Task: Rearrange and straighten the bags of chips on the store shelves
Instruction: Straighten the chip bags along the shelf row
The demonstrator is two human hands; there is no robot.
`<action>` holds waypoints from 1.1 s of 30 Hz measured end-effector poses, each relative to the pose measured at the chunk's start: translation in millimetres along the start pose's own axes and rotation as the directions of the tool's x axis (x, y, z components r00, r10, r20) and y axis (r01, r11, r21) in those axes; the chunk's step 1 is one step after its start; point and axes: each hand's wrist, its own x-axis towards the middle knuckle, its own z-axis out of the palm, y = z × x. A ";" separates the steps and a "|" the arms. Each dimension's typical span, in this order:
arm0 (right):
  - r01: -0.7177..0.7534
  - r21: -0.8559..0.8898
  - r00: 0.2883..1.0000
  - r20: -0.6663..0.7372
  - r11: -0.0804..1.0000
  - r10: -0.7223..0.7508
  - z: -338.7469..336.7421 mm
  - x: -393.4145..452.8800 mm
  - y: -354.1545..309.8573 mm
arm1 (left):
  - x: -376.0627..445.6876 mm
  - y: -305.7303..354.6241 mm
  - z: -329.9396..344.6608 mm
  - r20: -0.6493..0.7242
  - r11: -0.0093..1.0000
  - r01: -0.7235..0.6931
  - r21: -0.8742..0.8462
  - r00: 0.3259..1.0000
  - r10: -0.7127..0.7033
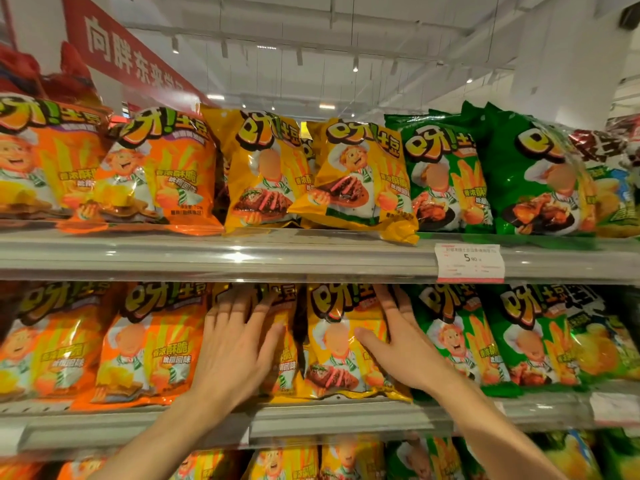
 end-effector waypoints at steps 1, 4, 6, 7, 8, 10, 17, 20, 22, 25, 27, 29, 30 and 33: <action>-0.009 -0.084 0.998 -0.055 0.996 0.004 5.0 -1.1 -1.3 | -1.3 -2.7 4.3 0.040 1.000 -0.003 0.022 0.999 0.002; 0.024 -0.299 0.959 -0.264 0.954 -0.107 19.6 -10.6 -13.8 | -5.3 -7.9 16.6 0.073 0.998 -0.057 0.031 0.996 0.055; 0.085 -0.448 0.926 -0.294 0.890 -0.236 34.5 -13.3 -26.7 | -5.3 -8.6 19.4 0.067 0.996 -0.079 0.037 0.995 0.076; 0.098 -0.502 0.922 -0.279 0.859 -0.269 42.7 -12.5 -33.3 | -5.1 -9.3 20.4 0.058 0.995 -0.088 0.044 0.995 0.085; 0.094 -0.541 0.927 -0.258 0.836 -0.271 50.6 -10.9 -38.9 | -5.1 -10.3 21.5 0.049 0.994 -0.094 0.049 0.995 0.092; 0.049 -0.586 0.950 -0.222 0.809 -0.218 63.2 -6.9 -44.1 | -5.0 -12.9 23.7 0.042 0.994 -0.098 0.052 0.995 0.095; 0.031 -0.600 0.959 -0.209 0.799 -0.194 72.6 -2.2 -38.9 | -4.9 -15.0 33.1 0.027 0.994 -0.105 0.041 0.994 0.104; 0.098 -0.401 0.955 -0.221 0.911 -0.200 66.3 -5.1 -33.0 | -9.0 -13.2 30.1 -0.015 0.995 -0.095 0.024 0.995 0.095; 0.158 -0.173 0.950 -0.243 0.972 -0.198 56.0 -9.6 -21.8 | -11.7 -6.0 24.9 -0.077 0.996 -0.086 -0.023 0.993 0.084; 0.226 -0.016 0.927 -0.304 0.974 -0.220 30.0 -21.2 -1.6 | -17.5 23.8 15.0 -0.200 0.977 -0.111 -0.183 0.977 0.073; 0.253 -0.013 0.889 -0.392 0.967 -0.238 3.7 -29.2 13.7 | -20.8 58.9 8.8 -0.209 0.928 -0.130 -0.349 0.976 0.058; 0.247 -0.024 0.842 -0.490 0.969 -0.227 -26.1 -36.8 32.5 | -22.4 99.3 5.9 -0.161 0.854 -0.125 -0.505 0.986 0.049; 0.225 -0.030 0.830 -0.518 0.974 -0.208 -40.6 -40.1 43.2 | -22.4 118.4 6.4 -0.139 0.819 -0.120 -0.561 0.989 0.050; 0.081 -0.043 0.879 -0.467 0.996 -0.092 -78.7 -47.6 78.5 | -16.8 167.1 18.9 -0.034 0.742 -0.083 -0.665 0.996 0.081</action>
